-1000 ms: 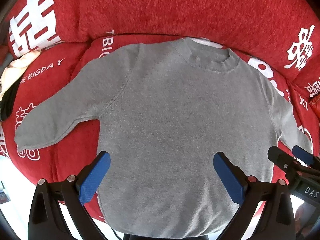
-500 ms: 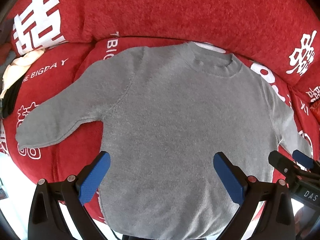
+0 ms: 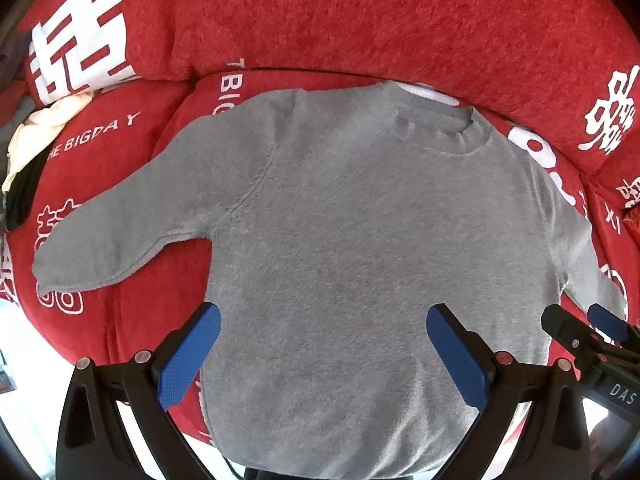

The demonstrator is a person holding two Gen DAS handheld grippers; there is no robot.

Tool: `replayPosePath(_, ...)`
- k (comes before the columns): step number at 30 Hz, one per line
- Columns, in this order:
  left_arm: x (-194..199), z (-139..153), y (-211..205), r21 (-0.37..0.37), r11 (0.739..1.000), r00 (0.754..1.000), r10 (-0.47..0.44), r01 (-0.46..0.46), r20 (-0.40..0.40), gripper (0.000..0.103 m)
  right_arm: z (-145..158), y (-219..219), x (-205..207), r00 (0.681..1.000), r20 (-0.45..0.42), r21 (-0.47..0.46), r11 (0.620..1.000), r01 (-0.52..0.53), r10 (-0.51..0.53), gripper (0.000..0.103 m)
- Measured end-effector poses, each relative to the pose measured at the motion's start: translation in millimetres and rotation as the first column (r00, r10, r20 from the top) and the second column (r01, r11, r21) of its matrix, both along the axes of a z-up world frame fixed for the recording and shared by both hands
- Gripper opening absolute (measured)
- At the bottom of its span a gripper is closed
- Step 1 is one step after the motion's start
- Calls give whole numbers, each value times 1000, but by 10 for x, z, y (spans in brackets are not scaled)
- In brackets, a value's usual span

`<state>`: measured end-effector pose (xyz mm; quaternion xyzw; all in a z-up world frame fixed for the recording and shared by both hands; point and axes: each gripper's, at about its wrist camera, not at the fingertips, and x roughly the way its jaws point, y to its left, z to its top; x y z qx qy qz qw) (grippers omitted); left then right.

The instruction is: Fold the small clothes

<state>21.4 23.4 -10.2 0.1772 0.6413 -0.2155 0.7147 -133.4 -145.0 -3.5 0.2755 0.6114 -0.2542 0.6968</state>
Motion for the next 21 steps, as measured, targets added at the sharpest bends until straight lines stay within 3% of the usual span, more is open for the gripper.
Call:
replayPosePath(3,-14,-5,11,6,1000,1000,-7,7,4,103,-21,-1,1,1000,-4,33,999,-1,1,103)
replayPosePath(21,45,-57,143,0,1000,1000,5,-5,-14,103,-73,45,47,1000,17,23,1000,4,-5,103)
